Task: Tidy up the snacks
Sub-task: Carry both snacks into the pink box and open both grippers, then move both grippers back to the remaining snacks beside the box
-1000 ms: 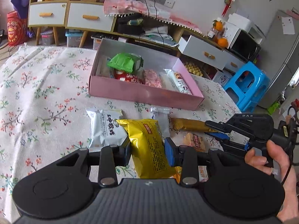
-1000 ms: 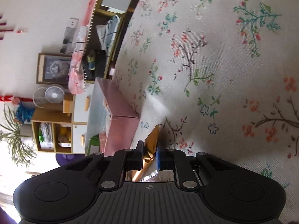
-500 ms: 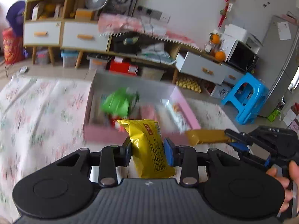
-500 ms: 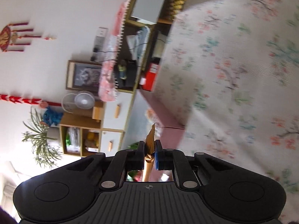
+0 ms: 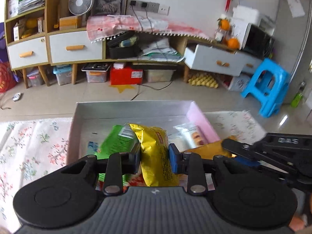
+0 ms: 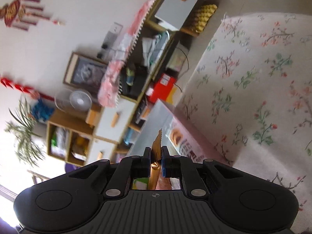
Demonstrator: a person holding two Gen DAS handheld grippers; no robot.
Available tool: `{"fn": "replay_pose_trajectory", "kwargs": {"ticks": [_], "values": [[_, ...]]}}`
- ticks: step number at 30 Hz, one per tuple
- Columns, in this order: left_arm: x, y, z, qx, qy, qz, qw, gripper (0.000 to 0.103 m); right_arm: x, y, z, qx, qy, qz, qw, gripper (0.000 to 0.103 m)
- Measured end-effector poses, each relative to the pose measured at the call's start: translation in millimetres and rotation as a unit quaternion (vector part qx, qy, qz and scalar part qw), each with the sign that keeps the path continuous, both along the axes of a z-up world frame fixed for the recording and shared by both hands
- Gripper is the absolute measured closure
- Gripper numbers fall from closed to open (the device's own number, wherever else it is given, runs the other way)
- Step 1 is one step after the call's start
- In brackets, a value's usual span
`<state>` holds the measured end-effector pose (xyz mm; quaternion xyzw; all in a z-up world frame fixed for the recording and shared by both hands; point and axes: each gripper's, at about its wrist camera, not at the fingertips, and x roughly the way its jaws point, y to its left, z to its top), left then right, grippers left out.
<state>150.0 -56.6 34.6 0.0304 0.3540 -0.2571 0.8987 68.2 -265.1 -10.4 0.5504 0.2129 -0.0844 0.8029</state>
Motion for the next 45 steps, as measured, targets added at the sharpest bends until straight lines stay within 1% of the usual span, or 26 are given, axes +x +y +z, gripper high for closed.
{"fn": "replay_pose_trajectory", "kwargs": {"ticks": [2,4,6,7,8,11,13,15,17,19,22,23,25,27,29,30,32,33,35,37,38,41,42,43,44,45], "values": [[1.8,0.7,-2.3,0.012,-0.002,0.001,0.9999,0.076,-0.2,6.5,-1.4,-0.011,0.005,0.005,1.000,0.092],[1.8,2.2,-3.2,0.015,0.000,-0.002,0.9999,0.074,1.5,12.1,-4.1,-0.021,0.017,0.016,0.999,0.091],[1.6,4.7,-1.9,0.017,-0.003,-0.002,0.9998,0.073,2.1,11.3,-6.2,-0.026,0.032,0.018,0.999,0.088],[0.1,5.9,-0.8,0.019,-0.006,0.002,0.9998,0.068,1.9,11.2,-5.9,-0.027,0.034,0.022,0.999,0.088],[2.0,4.5,0.4,0.023,-0.010,0.004,0.9997,0.065,2.2,13.0,-4.5,-0.033,0.039,0.036,0.998,0.088],[3.8,4.8,4.1,0.025,-0.017,0.013,0.9995,0.066,4.8,26.4,5.8,-0.072,0.050,0.080,0.993,0.087],[4.7,8.8,6.6,0.016,-0.013,0.017,0.9996,0.067,4.7,32.0,12.6,-0.092,0.051,0.089,0.991,0.087],[2.4,13.7,9.3,0.013,-0.017,0.018,0.9996,0.066,2.3,30.5,14.8,-0.083,0.053,0.094,0.991,0.087],[0.4,17.1,11.9,0.017,-0.022,0.026,0.9993,0.066,-3.1,26.4,15.2,-0.073,0.053,0.086,0.992,0.087],[-2.5,24.4,14.9,0.004,-0.017,0.031,0.9994,0.066,-5.0,19.8,15.4,-0.078,0.053,0.076,0.993,0.087],[-8.1,35.3,18.2,-0.017,-0.009,0.042,0.9989,0.063,5.4,12.1,12.3,-0.073,0.067,0.078,0.992,0.087],[-10.4,38.4,18.8,-0.022,-0.007,0.048,0.9986,0.063,9.3,12.8,11.2,-0.080,0.072,0.083,0.991,0.086],[-15.3,46.0,19.2,-0.036,0.000,0.057,0.9977,0.063,22.2,19.8,9.3,-0.103,0.095,0.116,0.983,0.086],[-20.2,55.2,18.3,-0.054,0.010,0.061,0.9966,0.063,29.5,28.5,13.2,-0.126,0.097,0.148,0.976,0.086],[-25.9,64.5,17.0,-0.061,0.017,0.071,0.9955,0.063,33.6,34.9,21.0,-0.158,0.094,0.157,0.970,0.085],[-29.2,67.6,17.0,-0.060,0.017,0.076,0.9952,0.063,35.6,37.6,24.6,-0.182,0.098,0.151,0.967,0.083],[-37.0,75.1,16.9,-0.064,0.021,0.077,0.9948,0.063,39.2,40.7,25.3,-0.209,0.125,0.151,0.958,0.082],[-40.8,79.4,16.9,-0.068,0.024,0.077,0.9944,0.063,36.4,41.5,25.0,-0.206,0.127,0.158,0.957,0.082],[-49.1,86.6,15.7,-0.075,0.029,0.079,0.9937,0.062,25.9,39.6,27.7,-0.201,0.107,0.161,0.960,0.082],[-57.0,91.2,12.4,-0.076,0.039,0.079,0.9932,0.062,14.0,35.4,34.8,-0.211,0.101,0.134,0.963,0.075],[-60.8,93.3,10.9,-0.075,0.046,0.081,0.9928,0.062,8.9,32.7,37.9,-0.212,0.102,0.122,0.964,0.069],[-74.7,101.5,7.7,-0.081,0.059,0.090,0.9909,0.059,-13.1,29.1,50.4,-0.212,0.085,0.125,0.966,0.066],[-78.8,102.7,8.0,-0.081,0.063,0.092,0.9904,0.058,-21.1,29.5,55.7,-0.212,0.080,0.128,0.965,0.058],[-83.5,104.5,8.5,-0.081,0.065,0.097,0.9898,0.057,-31.8,30.1,61.4,-0.214,0.076,0.129,0.965,0.053],[-88.2,105.6,9.9,-0.080,0.066,0.103,0.9893,0.056,-40.2,31.1,66.6,-0.216,0.072,0.129,0.965,0.042],[-92.3,105.5,11.8,-0.077,0.068,0.108,0.9889,0.051,-49.6,32.8,71.9,-0.219,0.069,0.129,0.965,0.036]]}}
